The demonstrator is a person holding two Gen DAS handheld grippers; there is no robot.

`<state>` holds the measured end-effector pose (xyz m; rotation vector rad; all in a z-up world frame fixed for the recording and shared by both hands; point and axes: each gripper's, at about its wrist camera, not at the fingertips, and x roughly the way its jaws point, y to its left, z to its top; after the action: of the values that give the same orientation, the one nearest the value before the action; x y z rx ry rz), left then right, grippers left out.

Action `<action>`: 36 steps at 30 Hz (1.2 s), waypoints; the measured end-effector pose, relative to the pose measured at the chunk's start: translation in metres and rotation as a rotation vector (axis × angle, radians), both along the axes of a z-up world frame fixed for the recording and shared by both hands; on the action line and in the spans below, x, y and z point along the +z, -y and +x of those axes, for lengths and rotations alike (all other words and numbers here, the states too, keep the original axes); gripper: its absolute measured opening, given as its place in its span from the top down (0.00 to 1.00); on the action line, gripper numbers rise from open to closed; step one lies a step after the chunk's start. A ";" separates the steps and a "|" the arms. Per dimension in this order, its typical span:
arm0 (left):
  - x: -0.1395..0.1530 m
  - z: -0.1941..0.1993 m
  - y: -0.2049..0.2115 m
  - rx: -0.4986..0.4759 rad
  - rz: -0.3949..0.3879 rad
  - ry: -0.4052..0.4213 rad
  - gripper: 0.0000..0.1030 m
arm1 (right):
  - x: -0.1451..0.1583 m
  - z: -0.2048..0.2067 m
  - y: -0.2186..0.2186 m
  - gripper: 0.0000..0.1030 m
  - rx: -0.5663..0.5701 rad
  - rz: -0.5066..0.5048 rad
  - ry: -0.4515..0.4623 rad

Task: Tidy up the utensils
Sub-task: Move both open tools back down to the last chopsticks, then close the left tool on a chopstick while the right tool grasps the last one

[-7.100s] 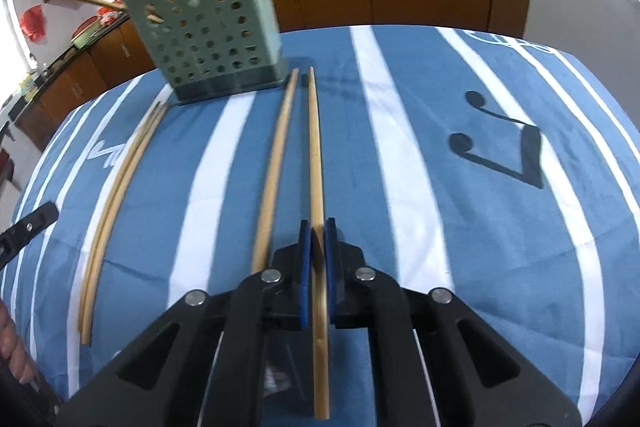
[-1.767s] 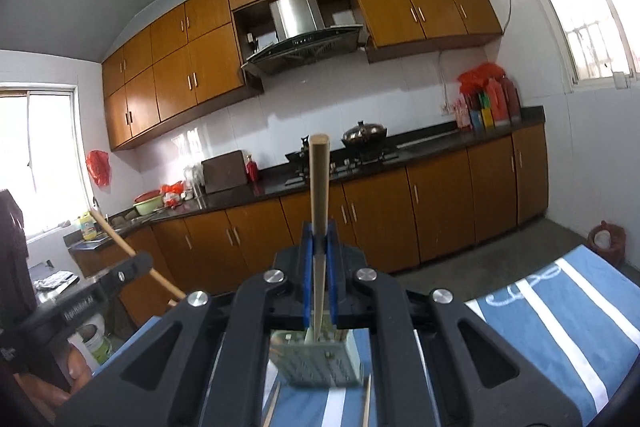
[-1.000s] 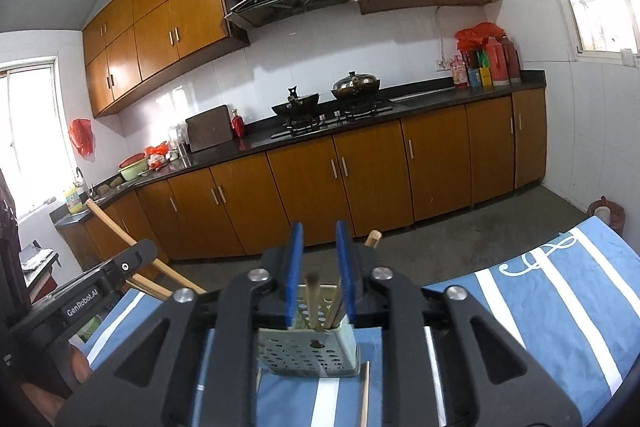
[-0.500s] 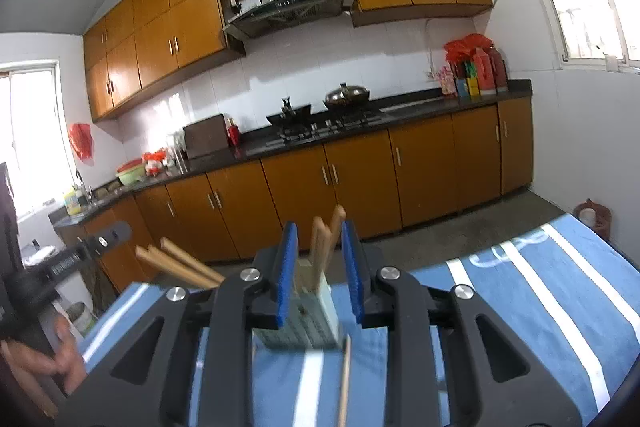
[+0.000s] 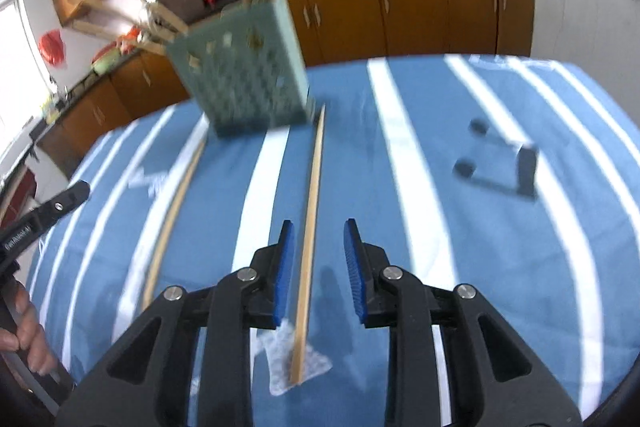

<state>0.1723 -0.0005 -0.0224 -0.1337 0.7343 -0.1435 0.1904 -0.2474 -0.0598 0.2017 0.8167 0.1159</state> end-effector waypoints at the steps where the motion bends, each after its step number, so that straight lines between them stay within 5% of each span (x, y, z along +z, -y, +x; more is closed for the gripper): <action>1: -0.007 0.000 0.001 0.002 -0.005 -0.020 0.91 | -0.005 -0.001 -0.005 0.74 0.008 -0.003 -0.010; 11: -0.035 -0.009 0.013 -0.006 -0.026 -0.084 0.91 | -0.026 -0.002 -0.016 0.76 0.028 -0.055 -0.049; 13: -0.037 -0.010 0.013 -0.006 -0.021 -0.084 0.76 | -0.027 -0.002 -0.019 0.77 0.028 -0.076 -0.041; 15: -0.037 -0.012 0.014 0.000 -0.019 -0.072 0.65 | -0.028 -0.001 -0.021 0.88 0.017 -0.109 -0.035; 25: -0.039 -0.014 0.030 -0.048 0.033 -0.075 0.65 | -0.026 0.010 0.026 0.93 -0.187 -0.067 -0.073; 36: -0.059 -0.011 0.051 -0.052 0.188 -0.123 0.92 | -0.026 0.010 0.034 0.92 -0.189 -0.051 -0.092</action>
<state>0.1615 -0.0519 -0.0812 0.0563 0.8698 -0.1161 0.2009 -0.2811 -0.0855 0.2369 0.8869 -0.0927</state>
